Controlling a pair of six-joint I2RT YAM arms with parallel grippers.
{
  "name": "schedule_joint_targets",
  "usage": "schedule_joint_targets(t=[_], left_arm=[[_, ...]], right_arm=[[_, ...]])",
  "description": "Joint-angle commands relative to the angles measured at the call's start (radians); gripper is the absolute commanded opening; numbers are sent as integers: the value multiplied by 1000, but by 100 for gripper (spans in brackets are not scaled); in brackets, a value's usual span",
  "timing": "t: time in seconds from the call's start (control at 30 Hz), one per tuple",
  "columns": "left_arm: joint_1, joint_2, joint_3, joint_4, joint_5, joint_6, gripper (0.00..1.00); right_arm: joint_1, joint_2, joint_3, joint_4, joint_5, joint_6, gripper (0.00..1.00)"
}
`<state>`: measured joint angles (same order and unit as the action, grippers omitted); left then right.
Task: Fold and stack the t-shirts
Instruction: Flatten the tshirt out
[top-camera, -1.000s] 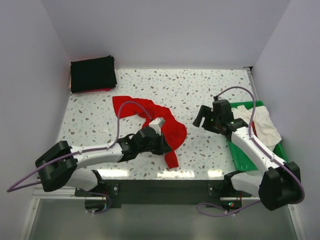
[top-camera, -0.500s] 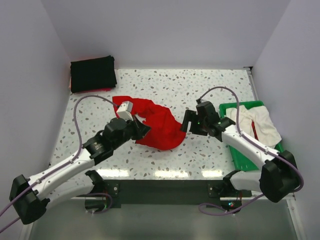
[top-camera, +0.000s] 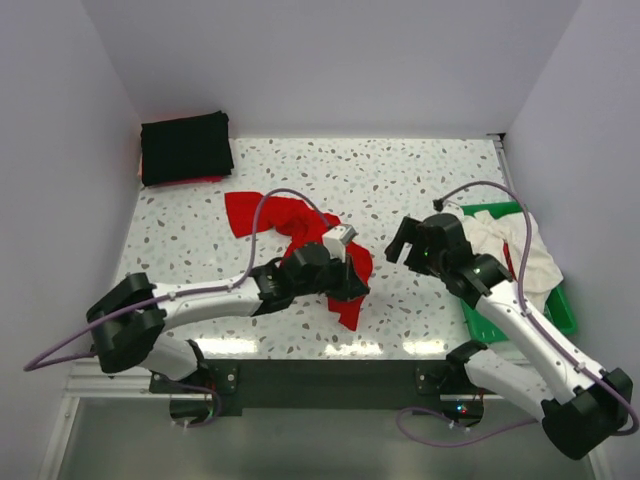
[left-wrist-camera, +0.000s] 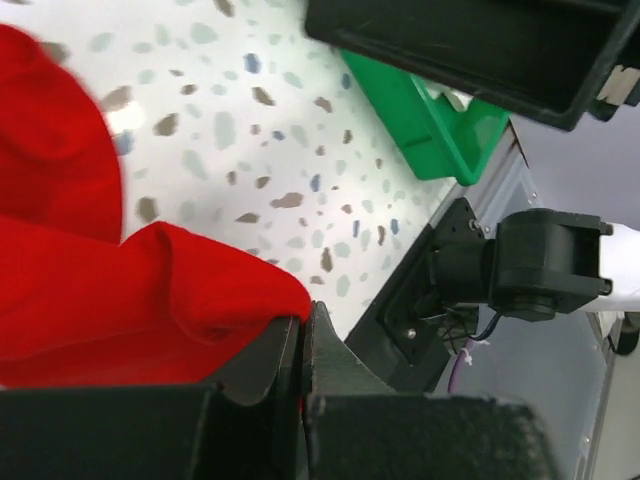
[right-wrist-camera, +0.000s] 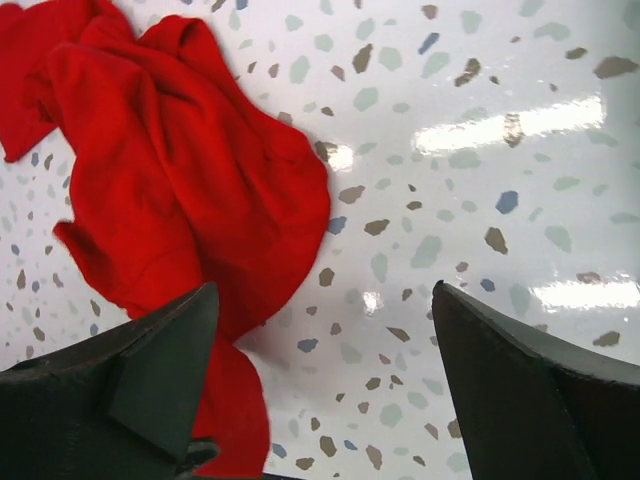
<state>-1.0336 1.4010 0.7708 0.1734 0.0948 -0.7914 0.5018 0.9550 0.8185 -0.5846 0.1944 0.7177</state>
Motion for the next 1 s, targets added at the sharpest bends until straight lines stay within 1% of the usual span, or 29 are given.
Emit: schedule_joint_targets(t=[0.0,0.03,0.13,0.17,0.23,0.27,0.33,0.37,0.4,0.53,0.57,0.6,0.67,0.7,0.73,0.8,0.83,0.93,0.97], left_arm=[[-63,75,128,150,63,26,0],[-63,88,151,159,69,30,0],[-63,134,192,158,77,58,9],[-63,156,200,163,83,69,19],[-62,174,225,144,95,77,30],[-63,174,225,140,92,80,40],[-60,152,202,126,66,83,49],[-56,115,190,115,48,86,55],[-43,95,164,94,16,86,57],[29,-11,78,19,-33,69,59],[49,-55,56,14,-33,64,57],[85,-74,18,11,-36,63,57],[130,-115,-8,-18,-43,66,56],[141,-125,-22,-26,-44,70,56],[147,-138,-28,-50,-46,84,53],[149,-155,-41,-81,-66,93,50],[147,-175,-50,-84,-67,96,47],[149,-213,-88,-112,-92,90,45],[150,-218,-94,-126,-124,84,46]], right_arm=[[-23,-57,-38,-107,74,54,91],[-37,-76,-47,-110,59,57,91],[-51,-114,-88,-86,-7,75,91],[-52,-111,-108,-77,-44,81,91],[-52,-99,-125,-43,-70,95,91],[-52,-90,-136,-34,-93,97,91],[-52,-68,-145,-6,-116,98,90],[-52,-65,-157,6,-131,100,90],[-52,-53,-163,32,-153,103,90],[-52,-12,-193,110,-214,95,86],[-51,2,-206,126,-228,95,85],[-48,11,-214,162,-260,97,84],[-45,36,-234,196,-283,109,83],[-42,39,-239,222,-292,120,82],[-34,50,-239,230,-299,124,82],[-29,57,-231,236,-300,129,82],[-23,60,-222,236,-300,132,82],[17,64,-214,255,-294,152,82],[35,71,-213,261,-277,160,82]])
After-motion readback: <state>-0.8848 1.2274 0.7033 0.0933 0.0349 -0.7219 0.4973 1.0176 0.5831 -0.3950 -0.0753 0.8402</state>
